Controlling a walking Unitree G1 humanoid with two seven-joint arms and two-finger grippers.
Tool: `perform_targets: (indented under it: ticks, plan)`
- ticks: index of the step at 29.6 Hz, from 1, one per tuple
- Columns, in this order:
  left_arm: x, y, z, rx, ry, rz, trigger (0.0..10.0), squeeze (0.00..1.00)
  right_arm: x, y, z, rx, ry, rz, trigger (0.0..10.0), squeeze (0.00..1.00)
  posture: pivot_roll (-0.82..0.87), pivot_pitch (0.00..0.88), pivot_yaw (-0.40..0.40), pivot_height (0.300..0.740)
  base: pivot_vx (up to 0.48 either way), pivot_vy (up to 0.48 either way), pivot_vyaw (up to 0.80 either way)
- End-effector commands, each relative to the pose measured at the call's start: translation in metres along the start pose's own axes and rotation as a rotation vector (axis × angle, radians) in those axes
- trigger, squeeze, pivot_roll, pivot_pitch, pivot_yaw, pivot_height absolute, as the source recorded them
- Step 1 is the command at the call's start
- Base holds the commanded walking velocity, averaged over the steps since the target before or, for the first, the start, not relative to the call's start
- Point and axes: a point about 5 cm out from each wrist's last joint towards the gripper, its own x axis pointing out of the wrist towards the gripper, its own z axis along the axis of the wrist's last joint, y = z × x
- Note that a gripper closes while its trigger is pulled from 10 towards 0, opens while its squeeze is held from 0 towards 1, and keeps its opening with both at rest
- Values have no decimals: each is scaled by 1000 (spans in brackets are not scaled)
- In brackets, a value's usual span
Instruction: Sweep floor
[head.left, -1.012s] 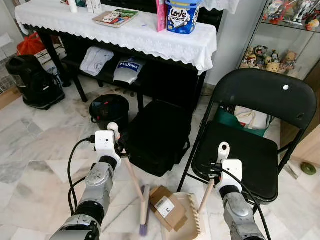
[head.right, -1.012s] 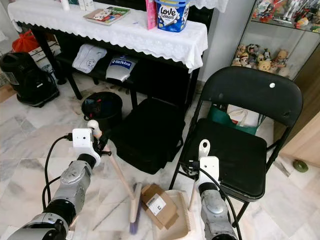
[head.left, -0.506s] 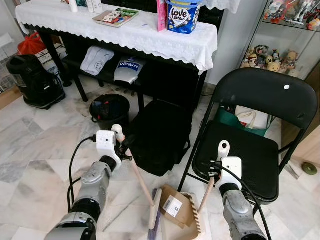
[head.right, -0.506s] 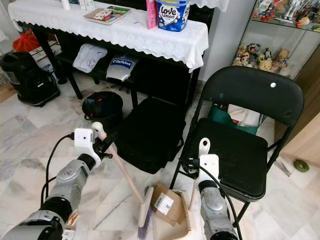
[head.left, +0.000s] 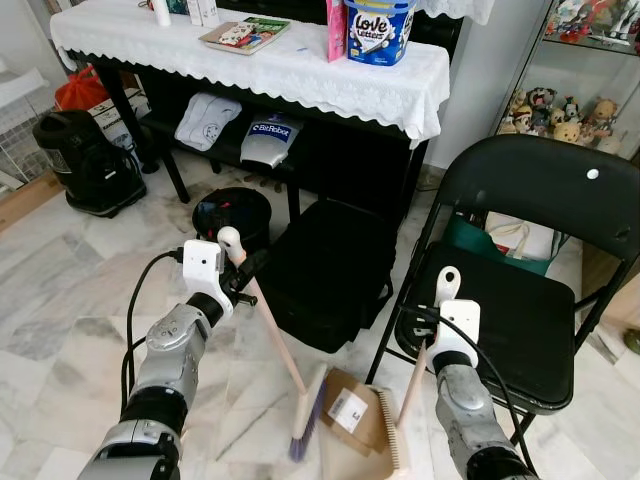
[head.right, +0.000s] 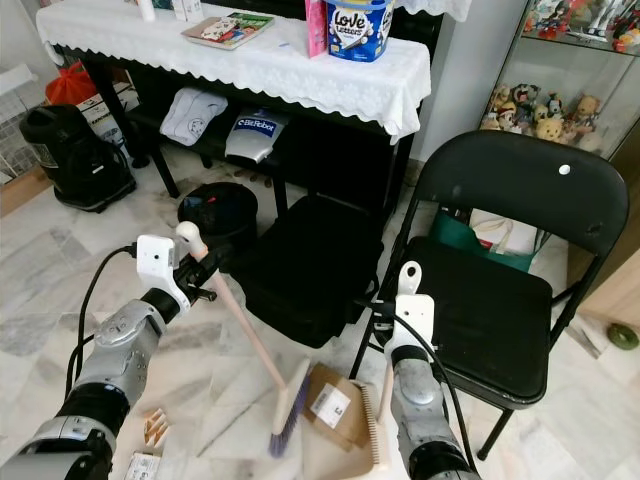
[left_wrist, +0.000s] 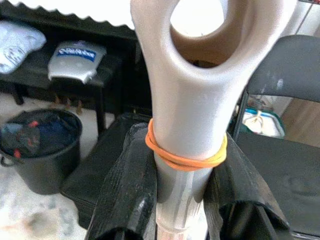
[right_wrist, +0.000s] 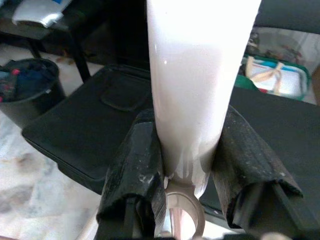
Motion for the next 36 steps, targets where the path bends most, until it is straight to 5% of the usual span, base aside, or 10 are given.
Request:
perform_targets:
  ticks: [1, 8, 13, 19, 36]
  plan:
    - [-1, 0, 5, 20, -27, 2, 10000, 0, 6, 6, 15, 15, -71, 15, 10000, 0, -12, 0, 48, 740, 0, 0, 0]
    - [-1, 2, 15, 78, -75, 68, 10000, 0, 10, 13, 28, 16, -141, 48, 10000, 0, -2, 0, 46, 740, 0, 0, 0]
    - [-1, 14, 30, 142, -162, 254, 10000, 0, 13, 13, 40, 5, -201, 57, 10000, 0, -5, 0, 44, 740, 0, 0, 0]
    - [-2, 16, 36, 195, -199, 322, 10000, 0, 15, 12, 46, 15, -231, 56, 10000, 0, 0, 0, 41, 740, 0, 0, 0]
    - [-7, 10, 12, 312, -82, 344, 10000, 0, 13, 10, 44, 3, -246, 71, 10000, 0, -12, 0, 43, 740, 0, 0, 0]
